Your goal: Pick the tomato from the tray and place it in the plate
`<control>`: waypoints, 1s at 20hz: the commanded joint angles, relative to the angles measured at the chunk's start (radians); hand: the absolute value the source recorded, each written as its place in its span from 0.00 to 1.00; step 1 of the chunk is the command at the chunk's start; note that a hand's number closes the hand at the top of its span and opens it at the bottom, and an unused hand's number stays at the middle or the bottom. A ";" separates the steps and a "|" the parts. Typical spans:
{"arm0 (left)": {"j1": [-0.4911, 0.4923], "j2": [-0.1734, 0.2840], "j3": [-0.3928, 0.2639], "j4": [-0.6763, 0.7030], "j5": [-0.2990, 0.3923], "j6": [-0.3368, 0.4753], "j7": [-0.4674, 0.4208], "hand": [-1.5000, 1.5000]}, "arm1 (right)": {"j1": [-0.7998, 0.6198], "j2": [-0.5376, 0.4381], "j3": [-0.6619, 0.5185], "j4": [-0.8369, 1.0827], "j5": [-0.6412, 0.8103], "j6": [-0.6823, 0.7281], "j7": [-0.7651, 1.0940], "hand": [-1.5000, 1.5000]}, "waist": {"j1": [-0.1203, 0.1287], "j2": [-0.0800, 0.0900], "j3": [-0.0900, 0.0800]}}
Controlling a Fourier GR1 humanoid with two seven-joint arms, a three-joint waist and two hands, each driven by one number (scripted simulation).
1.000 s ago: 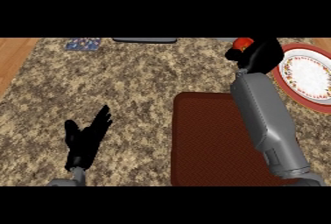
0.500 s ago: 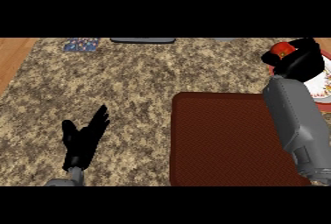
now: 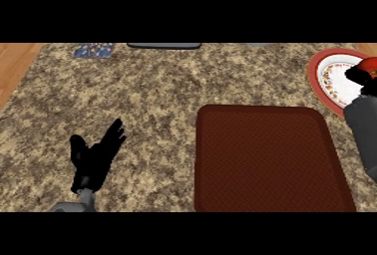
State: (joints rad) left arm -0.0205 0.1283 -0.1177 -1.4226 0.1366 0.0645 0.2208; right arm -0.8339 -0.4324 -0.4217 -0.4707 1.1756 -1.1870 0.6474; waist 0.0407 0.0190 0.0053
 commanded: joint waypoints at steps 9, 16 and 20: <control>0.021 -0.004 -0.013 -0.005 -0.015 -0.009 -0.026 0.50 | 0.027 -0.176 -0.109 0.185 -0.275 0.297 -0.168 0.00 | 0.021 0.014 0.003; 0.007 -0.038 -0.032 0.005 -0.026 0.006 -0.041 0.50 | 0.044 -0.153 -0.208 0.143 -0.442 0.376 -0.437 0.00 | 0.022 0.018 0.008; 0.015 -0.003 0.005 0.005 0.000 -0.021 -0.043 0.50 | 0.074 -0.123 -0.291 0.057 -0.566 0.354 -0.648 0.00 | 0.010 0.010 0.008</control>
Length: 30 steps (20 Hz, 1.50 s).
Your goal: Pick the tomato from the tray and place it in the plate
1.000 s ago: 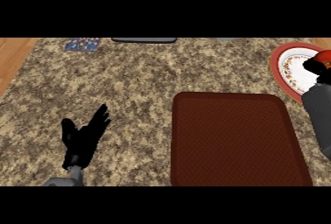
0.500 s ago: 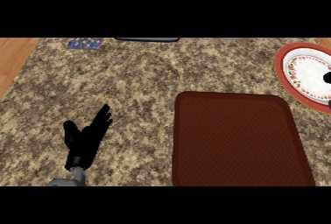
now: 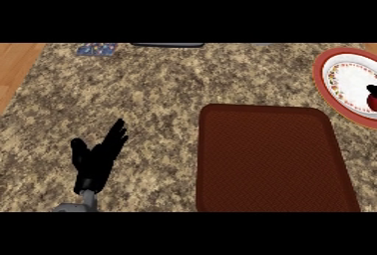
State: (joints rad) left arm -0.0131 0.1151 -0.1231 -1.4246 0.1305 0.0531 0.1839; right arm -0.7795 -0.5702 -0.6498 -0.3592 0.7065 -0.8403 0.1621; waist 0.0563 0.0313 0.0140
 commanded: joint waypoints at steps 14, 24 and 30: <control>-0.013 0.009 0.035 -0.006 -0.004 0.029 0.053 0.50 | 0.164 0.056 -0.345 -0.103 -0.531 0.313 -0.669 0.00 | -0.042 -0.022 -0.009; 0.003 0.007 0.054 0.010 0.003 0.000 0.058 0.50 | 0.332 0.133 -0.190 -0.186 -0.548 0.442 -0.647 0.00 | -0.063 -0.034 -0.015; 0.071 -0.027 0.006 -0.066 -0.048 0.030 0.064 0.50 | 0.449 0.253 -0.053 -0.444 -0.526 0.376 -0.502 0.00 | -0.062 -0.035 -0.015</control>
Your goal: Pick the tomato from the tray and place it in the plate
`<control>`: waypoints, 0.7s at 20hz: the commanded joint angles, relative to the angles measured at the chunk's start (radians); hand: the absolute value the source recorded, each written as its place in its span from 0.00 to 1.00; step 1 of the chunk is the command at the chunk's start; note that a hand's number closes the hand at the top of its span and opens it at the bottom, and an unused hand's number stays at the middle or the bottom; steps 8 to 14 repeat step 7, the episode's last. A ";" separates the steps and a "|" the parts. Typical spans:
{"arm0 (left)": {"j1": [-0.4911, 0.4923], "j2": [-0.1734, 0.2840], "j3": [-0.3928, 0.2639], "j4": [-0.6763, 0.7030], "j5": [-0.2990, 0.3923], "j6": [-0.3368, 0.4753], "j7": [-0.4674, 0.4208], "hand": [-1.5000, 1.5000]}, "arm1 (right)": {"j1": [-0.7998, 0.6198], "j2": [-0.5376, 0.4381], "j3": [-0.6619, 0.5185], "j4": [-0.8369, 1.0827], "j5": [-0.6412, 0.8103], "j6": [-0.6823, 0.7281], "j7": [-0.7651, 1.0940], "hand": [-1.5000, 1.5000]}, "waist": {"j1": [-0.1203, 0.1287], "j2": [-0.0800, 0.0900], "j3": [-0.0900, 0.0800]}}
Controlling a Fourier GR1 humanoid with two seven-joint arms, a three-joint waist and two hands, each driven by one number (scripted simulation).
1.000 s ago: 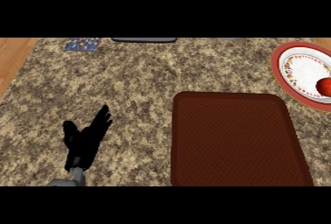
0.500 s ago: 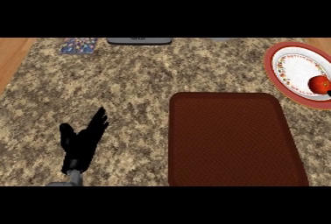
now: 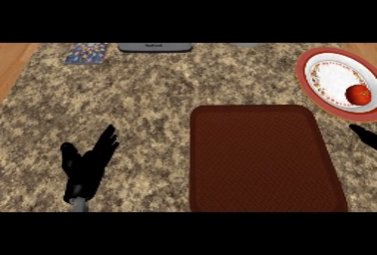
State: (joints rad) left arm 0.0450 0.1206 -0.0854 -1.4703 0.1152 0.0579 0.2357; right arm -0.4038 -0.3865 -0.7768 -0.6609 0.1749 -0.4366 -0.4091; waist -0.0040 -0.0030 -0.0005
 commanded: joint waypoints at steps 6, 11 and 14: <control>0.031 -0.048 -0.021 0.007 -0.032 0.009 -0.021 0.50 | 0.261 0.178 0.150 -0.402 -0.023 -0.037 0.144 0.00 | -0.004 0.000 0.000; -0.046 -0.036 0.018 0.062 -0.024 -0.003 -0.009 0.50 | 0.256 0.159 0.192 -0.422 -0.008 -0.058 0.196 0.00 | 0.000 0.002 0.000; -0.046 -0.036 0.018 0.062 -0.024 -0.003 -0.009 0.50 | 0.256 0.159 0.192 -0.422 -0.008 -0.058 0.196 0.00 | 0.000 0.002 0.000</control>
